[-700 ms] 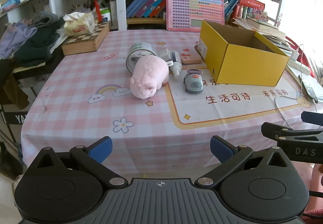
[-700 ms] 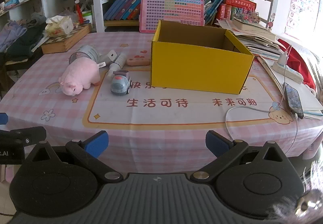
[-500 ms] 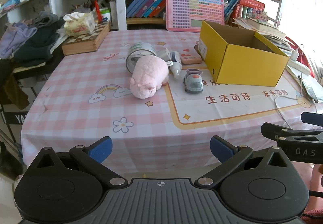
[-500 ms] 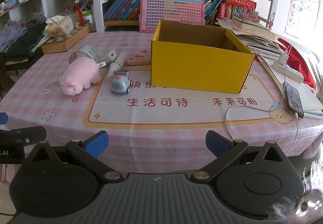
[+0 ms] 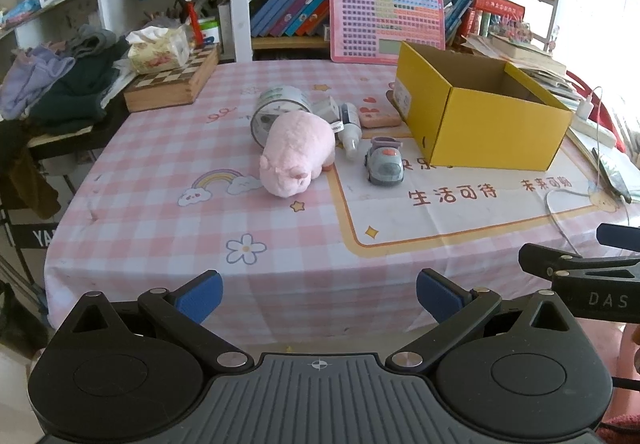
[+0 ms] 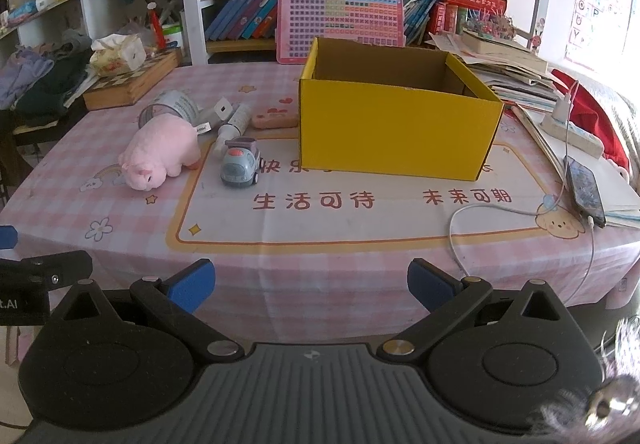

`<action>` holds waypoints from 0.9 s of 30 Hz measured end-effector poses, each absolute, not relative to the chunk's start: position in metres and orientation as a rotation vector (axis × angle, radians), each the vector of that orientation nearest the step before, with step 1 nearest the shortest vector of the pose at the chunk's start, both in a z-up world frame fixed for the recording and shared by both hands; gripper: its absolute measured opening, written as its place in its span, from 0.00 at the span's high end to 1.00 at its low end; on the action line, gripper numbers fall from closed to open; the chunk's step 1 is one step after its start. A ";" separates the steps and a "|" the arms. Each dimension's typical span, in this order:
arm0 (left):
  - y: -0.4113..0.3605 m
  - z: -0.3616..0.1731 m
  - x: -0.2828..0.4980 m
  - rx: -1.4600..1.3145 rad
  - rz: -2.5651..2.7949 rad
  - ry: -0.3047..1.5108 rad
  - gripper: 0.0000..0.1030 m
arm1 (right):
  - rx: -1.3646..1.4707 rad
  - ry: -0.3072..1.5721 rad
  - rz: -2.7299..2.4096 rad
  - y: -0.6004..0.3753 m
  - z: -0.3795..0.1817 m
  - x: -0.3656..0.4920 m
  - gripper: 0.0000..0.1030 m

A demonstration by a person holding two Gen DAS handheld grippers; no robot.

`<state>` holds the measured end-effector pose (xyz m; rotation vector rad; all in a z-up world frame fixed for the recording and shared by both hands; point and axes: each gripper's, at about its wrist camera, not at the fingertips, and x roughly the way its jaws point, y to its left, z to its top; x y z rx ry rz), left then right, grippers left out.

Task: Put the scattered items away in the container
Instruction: 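Move both tools toward the pink plush pig and grey toy car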

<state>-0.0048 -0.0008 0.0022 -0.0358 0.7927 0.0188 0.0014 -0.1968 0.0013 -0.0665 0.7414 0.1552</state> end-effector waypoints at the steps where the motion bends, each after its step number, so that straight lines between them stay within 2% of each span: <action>1: -0.001 0.002 -0.005 -0.035 0.018 0.792 0.00 | -0.068 0.741 0.156 -0.197 0.001 0.001 0.00; 27: 0.007 0.001 -0.003 -0.040 0.034 0.793 0.00 | -0.100 0.738 0.163 -0.187 0.001 0.004 0.00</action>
